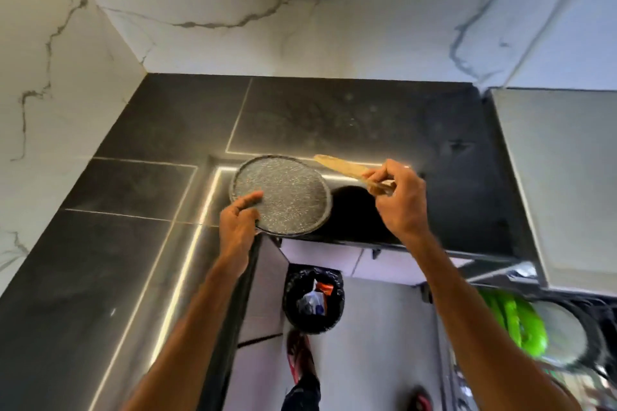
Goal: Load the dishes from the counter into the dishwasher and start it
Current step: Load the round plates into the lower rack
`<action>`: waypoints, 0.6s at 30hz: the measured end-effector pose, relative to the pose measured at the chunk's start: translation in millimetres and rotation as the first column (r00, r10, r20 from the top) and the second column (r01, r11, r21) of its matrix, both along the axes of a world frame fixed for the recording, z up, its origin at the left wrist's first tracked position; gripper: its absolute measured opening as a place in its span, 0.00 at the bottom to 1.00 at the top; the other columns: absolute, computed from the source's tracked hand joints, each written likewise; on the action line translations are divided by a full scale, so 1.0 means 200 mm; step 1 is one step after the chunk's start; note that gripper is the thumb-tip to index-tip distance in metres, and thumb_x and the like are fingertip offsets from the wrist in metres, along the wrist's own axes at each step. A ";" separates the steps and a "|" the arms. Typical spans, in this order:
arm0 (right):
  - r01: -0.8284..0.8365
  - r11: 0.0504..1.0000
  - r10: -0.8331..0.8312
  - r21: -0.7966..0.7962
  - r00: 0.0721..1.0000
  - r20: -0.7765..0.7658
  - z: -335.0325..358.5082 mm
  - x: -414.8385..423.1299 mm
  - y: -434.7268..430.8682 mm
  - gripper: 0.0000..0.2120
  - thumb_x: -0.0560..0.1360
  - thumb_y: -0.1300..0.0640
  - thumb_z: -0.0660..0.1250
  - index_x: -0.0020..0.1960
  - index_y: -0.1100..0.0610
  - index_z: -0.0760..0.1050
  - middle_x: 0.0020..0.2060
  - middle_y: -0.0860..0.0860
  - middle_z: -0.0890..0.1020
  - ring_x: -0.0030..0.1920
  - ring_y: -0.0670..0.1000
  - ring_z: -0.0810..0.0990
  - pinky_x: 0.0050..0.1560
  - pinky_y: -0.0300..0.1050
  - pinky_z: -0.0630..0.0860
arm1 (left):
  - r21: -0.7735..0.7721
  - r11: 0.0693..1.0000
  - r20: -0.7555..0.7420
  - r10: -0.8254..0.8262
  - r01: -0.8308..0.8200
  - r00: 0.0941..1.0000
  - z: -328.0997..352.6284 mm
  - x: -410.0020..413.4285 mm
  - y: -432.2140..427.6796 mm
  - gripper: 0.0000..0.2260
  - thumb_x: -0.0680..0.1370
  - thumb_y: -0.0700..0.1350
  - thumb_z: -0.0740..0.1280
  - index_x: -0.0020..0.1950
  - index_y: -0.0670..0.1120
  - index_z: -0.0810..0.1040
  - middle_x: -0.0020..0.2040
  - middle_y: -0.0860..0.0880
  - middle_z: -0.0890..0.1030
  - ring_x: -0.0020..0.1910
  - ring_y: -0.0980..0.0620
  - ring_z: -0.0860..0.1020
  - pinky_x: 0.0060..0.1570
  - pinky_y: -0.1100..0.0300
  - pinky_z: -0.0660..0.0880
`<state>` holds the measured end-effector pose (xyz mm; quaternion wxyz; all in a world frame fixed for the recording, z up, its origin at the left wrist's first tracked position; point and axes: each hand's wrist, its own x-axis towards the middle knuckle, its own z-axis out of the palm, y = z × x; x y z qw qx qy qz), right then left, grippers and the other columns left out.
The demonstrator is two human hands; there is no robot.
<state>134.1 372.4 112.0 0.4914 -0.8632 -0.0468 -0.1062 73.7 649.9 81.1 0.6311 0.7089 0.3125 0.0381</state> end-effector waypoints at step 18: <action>0.359 0.931 -0.333 0.071 0.912 -0.238 -0.30 -1.22 -1.57 0.38 0.61 0.51 0.75 0.70 0.51 0.71 0.67 0.55 0.71 0.69 0.57 0.71 0.68 0.62 0.71 | -0.264 0.935 -0.152 -0.285 0.239 0.946 0.00 -0.63 -1.96 0.05 0.73 0.39 0.76 0.41 0.37 0.84 0.41 0.41 0.85 0.40 0.47 0.84 0.48 0.53 0.83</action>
